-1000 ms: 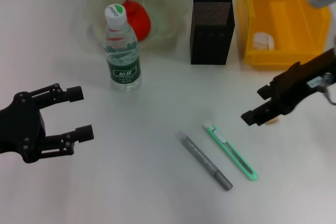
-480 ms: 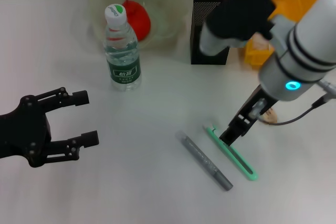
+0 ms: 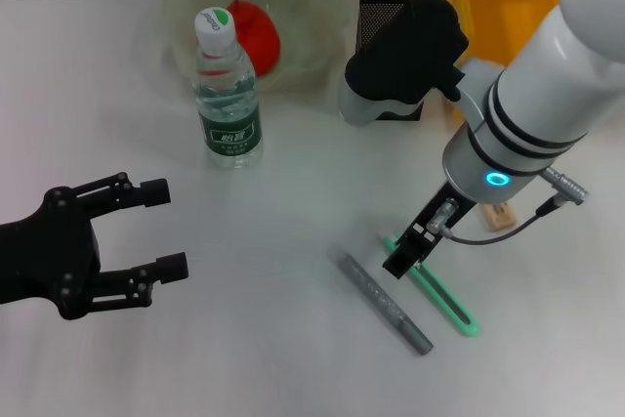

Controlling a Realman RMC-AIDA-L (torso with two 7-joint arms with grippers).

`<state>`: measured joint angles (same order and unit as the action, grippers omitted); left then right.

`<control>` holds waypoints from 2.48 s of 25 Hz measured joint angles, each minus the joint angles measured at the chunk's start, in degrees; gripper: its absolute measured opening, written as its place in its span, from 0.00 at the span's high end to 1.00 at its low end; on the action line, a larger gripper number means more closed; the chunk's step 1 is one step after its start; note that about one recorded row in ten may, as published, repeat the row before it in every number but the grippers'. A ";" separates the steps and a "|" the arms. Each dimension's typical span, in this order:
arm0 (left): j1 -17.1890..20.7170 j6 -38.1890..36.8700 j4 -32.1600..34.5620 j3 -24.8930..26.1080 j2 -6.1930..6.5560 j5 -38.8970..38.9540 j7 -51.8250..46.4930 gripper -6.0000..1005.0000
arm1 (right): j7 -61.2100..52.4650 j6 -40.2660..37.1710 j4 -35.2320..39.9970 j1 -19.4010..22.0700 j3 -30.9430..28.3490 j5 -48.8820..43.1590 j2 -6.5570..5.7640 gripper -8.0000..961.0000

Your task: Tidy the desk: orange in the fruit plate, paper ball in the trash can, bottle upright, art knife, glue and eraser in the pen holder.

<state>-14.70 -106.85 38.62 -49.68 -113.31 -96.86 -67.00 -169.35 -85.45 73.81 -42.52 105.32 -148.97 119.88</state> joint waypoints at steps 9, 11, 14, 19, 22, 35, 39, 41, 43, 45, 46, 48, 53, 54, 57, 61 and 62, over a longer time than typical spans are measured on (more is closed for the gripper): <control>0.10 0.03 -0.28 0.12 -0.13 0.00 -0.24 0.17 | 0.01 3.52 -5.34 -2.27 2.61 0.00 0.00 0.19; -0.12 0.15 -0.81 0.16 -0.17 0.02 -0.16 0.17 | 0.01 4.21 -5.69 -2.52 3.14 0.02 0.00 0.19; -0.14 0.24 -0.83 0.16 -0.17 0.03 -0.15 0.17 | 0.01 4.41 -5.74 -2.53 3.17 0.01 0.00 0.19; -0.10 0.28 -0.83 0.17 -0.16 0.06 -0.03 0.17 | 0.00 4.91 -6.39 -2.50 3.20 0.01 0.00 0.19; -0.09 0.29 -0.83 0.20 -0.16 0.09 -0.09 0.17 | 0.00 5.02 -7.00 -2.51 3.22 0.36 0.00 0.28; -0.33 0.25 -0.83 0.20 -0.22 0.22 -0.23 0.17 | -0.02 4.78 -7.32 -2.47 3.71 1.98 0.00 0.62; -0.42 0.24 -0.83 0.20 -0.24 0.17 -0.25 0.17 | -0.01 4.67 -7.00 -2.38 3.75 2.52 0.00 0.67; -0.42 0.24 -0.83 0.20 -0.27 0.18 -0.30 0.17 | -0.01 4.64 -7.01 -2.30 3.76 2.80 0.00 0.73; -0.42 0.24 -0.83 0.20 -0.36 0.19 -0.32 0.17 | 0.02 4.67 -7.06 -2.19 3.75 2.90 -0.01 0.79; -0.42 0.24 -0.83 0.20 -0.50 0.16 -0.31 0.17 | 0.08 4.43 -6.85 -1.85 3.53 2.92 -0.10 0.82; -0.42 0.24 -0.83 0.20 -0.50 0.16 -0.31 0.17 | 0.08 4.43 -6.85 -1.85 3.53 2.92 -0.10 0.82; -0.42 0.24 -0.83 0.24 -0.51 0.15 -0.30 0.17 | 0.27 3.95 -5.79 -1.23 3.04 2.92 -0.29 0.82; -0.50 0.49 -0.83 0.29 -0.74 0.13 -0.15 0.17 | 3.66 1.92 2.51 2.32 -3.96 2.51 -0.64 0.82; -0.50 0.49 -0.83 0.29 -0.74 0.13 -0.15 0.17 | 3.66 1.92 2.51 2.32 -3.96 2.51 -0.64 0.82; -0.51 0.75 -0.84 0.29 -0.83 0.09 -0.24 0.17 | 5.65 1.44 8.61 4.13 -9.03 2.38 -0.70 0.81; -0.57 1.03 -1.54 0.29 -0.93 0.14 -0.18 0.17 | 8.99 4.43 15.33 6.44 -15.69 2.30 -0.67 0.80; -0.59 1.09 -1.70 0.29 -0.93 0.19 -0.13 0.17 | 9.79 6.16 16.46 7.00 -17.17 2.37 -0.62 0.80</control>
<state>-15.28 -105.77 36.92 -49.39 -114.23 -96.67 -67.13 -159.56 -79.29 90.27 -35.52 88.15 -146.60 119.27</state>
